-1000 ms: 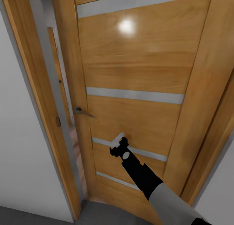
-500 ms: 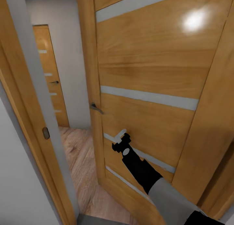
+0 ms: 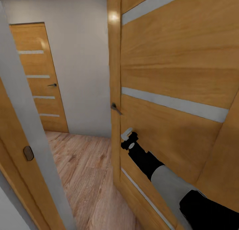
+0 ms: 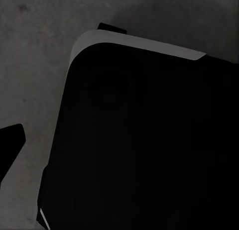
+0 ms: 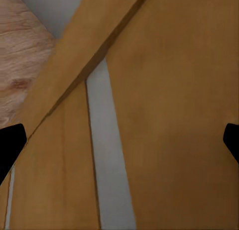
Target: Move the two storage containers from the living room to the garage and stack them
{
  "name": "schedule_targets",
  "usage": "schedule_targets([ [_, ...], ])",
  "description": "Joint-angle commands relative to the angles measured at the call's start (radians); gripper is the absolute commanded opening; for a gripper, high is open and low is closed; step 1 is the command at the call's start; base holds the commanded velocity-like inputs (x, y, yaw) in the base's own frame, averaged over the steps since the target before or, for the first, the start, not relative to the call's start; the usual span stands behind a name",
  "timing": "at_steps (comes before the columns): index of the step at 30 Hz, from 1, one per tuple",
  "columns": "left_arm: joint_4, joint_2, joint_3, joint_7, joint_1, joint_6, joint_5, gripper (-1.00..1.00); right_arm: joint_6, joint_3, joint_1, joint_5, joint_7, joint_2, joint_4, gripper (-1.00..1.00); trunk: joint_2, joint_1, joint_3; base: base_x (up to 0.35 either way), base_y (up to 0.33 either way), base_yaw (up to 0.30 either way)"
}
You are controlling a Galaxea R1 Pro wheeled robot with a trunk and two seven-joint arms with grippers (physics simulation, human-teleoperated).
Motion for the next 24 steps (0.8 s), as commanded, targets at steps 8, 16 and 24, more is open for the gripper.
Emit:
schedule_targets([
  [8,-0.001,0.001,0.0,0.0,0.0,-0.005,0.005,1.0,0.005,-0.006,-0.073,-0.122,-0.003,0.0,0.048,1.0,0.0,0.001,-0.001,0.191,0.0,0.0],
  [16,-0.001,0.001,0.002,0.0,0.0,-0.005,0.005,1.0,-0.009,-0.012,-0.068,-0.125,-0.001,0.0,0.041,1.0,0.0,0.001,-0.001,0.001,0.0,0.0],
  [24,-0.001,0.001,0.002,0.0,0.0,-0.005,0.005,1.0,-0.057,-0.014,-0.068,-0.133,0.001,0.0,0.041,1.0,0.0,0.001,-0.001,0.0,0.0,0.0],
])
